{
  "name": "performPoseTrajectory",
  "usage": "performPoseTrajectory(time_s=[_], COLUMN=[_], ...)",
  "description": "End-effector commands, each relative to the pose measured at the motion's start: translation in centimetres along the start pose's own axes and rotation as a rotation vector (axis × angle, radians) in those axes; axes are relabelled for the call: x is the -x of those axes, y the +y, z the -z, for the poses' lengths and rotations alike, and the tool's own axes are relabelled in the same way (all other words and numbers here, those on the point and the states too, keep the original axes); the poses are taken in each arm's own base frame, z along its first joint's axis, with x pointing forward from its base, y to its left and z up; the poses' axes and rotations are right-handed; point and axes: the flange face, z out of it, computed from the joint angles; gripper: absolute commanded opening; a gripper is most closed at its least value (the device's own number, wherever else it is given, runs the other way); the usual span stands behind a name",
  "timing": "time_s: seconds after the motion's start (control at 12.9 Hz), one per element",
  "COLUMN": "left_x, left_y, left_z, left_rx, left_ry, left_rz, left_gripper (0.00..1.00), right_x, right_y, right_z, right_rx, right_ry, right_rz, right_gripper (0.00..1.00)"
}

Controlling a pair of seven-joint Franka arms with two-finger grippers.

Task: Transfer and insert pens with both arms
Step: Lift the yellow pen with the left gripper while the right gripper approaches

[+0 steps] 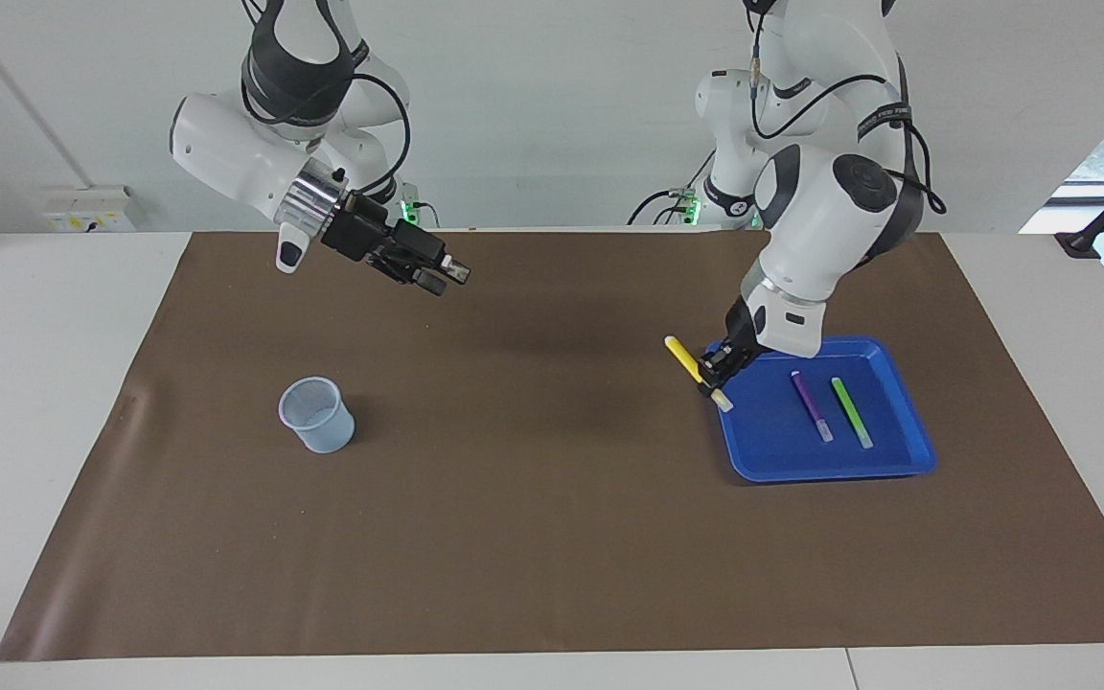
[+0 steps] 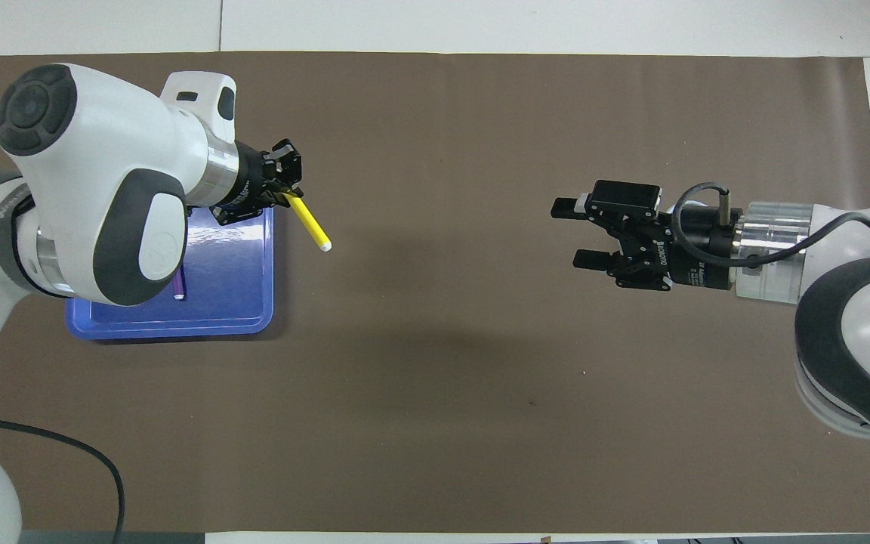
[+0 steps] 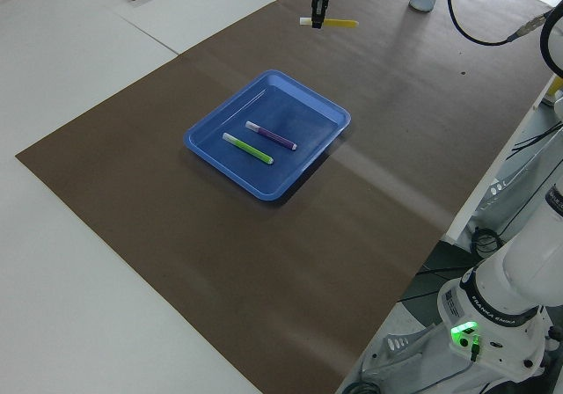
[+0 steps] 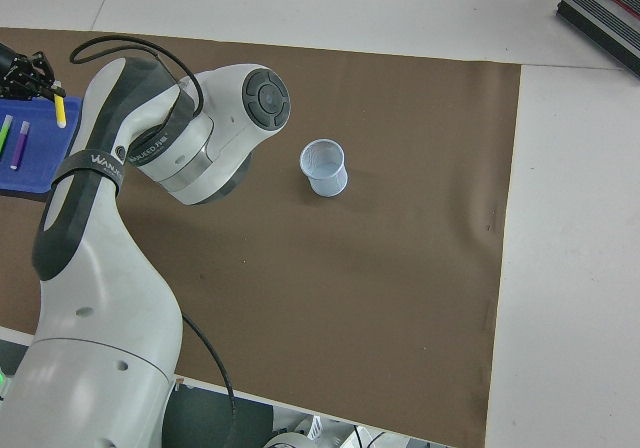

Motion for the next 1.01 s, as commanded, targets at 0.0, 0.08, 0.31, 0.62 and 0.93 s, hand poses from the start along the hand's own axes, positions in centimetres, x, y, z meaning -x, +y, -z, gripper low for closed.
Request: performPoseTrajectory(time_s=[0.0, 0.08, 0.31, 0.62, 0.93], left_x=[3.7, 5.4, 10.1, 16.2, 18.6], left_y=[3.5, 4.7, 7.3, 9.5, 10.1], left_z=[-0.5, -0.6, -0.7, -1.0, -1.4], left_rx=[0.086, 0.117, 0.168, 0.173, 0.183], left_ry=[0.010, 0.013, -0.007, -0.052, -0.072], left_rz=[0.197, 0.270, 0.404, 0.453, 0.444], left_gripper=[0.00, 0.00, 0.00, 0.00, 0.00], right_x=[1.5, 2.0, 1.5, 0.5, 0.5], right_y=[0.2, 0.0, 0.9, 2.1, 2.2], right_z=[-2.0, -2.5, -3.8, -4.0, -4.0], right_rx=[-0.042, -0.038, -0.017, 0.001, 0.002], right_ry=[0.019, 0.012, 0.008, 0.016, 0.005], right_rz=[-0.013, -0.001, 0.005, 0.075, 0.068], right_gripper=[1.00, 1.00, 1.00, 0.89, 0.81])
